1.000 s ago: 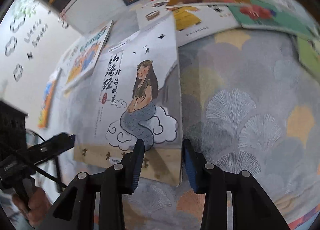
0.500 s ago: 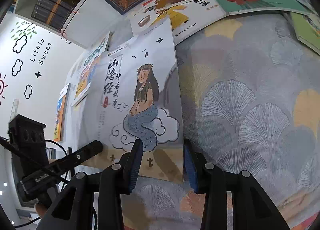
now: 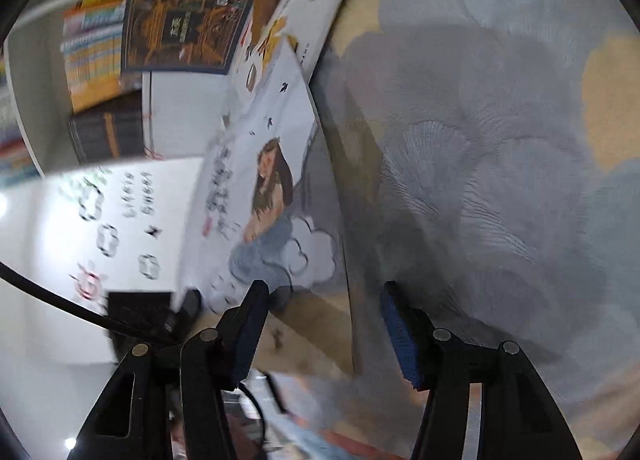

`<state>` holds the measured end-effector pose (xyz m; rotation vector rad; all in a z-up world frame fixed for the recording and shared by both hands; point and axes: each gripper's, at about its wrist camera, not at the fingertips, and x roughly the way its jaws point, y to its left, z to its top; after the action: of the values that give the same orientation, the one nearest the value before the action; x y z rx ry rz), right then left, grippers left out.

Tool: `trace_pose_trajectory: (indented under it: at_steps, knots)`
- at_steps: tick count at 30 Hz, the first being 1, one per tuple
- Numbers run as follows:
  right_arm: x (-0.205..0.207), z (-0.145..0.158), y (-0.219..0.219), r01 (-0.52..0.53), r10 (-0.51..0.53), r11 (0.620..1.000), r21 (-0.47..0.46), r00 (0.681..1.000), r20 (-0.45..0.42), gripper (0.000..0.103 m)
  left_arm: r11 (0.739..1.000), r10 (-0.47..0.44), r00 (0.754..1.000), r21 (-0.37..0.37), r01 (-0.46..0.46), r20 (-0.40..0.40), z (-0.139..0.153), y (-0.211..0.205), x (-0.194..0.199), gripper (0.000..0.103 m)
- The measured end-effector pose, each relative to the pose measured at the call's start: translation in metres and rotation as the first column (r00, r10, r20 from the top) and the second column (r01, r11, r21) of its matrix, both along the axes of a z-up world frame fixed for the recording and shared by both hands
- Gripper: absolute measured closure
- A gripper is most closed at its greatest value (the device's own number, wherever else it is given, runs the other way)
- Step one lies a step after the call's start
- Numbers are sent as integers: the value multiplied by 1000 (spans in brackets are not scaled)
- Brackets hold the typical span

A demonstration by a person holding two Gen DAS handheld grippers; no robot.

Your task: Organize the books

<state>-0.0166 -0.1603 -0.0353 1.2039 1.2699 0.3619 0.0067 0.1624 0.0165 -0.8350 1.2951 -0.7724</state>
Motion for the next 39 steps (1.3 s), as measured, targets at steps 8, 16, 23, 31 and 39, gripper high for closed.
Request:
trace_pose_trajectory:
  at_steps: [8, 16, 23, 31, 39]
  knots:
    - [13, 14, 21, -27, 29, 999, -37, 998, 48, 73, 996, 5, 1000, 86, -4, -16, -7, 6, -2, 94]
    - [12, 98, 81, -188, 376, 791, -582, 900, 220, 73, 908, -144, 959, 418, 30, 244, 41, -24, -9, 91]
    - [0, 134, 105, -182, 524, 660, -729, 807, 272, 73, 899, -150, 918, 436, -27, 367, 80, -9, -6, 91]
    - [62, 159, 176, -207, 646, 604, -770, 693, 320, 71, 895, 8, 904, 401, -197, 427, 97, 56, 35, 91]
    - [123, 136, 253, -254, 712, 538, -804, 648, 272, 71, 861, 137, 912, 409, -303, 386, 67, 112, 89, 90]
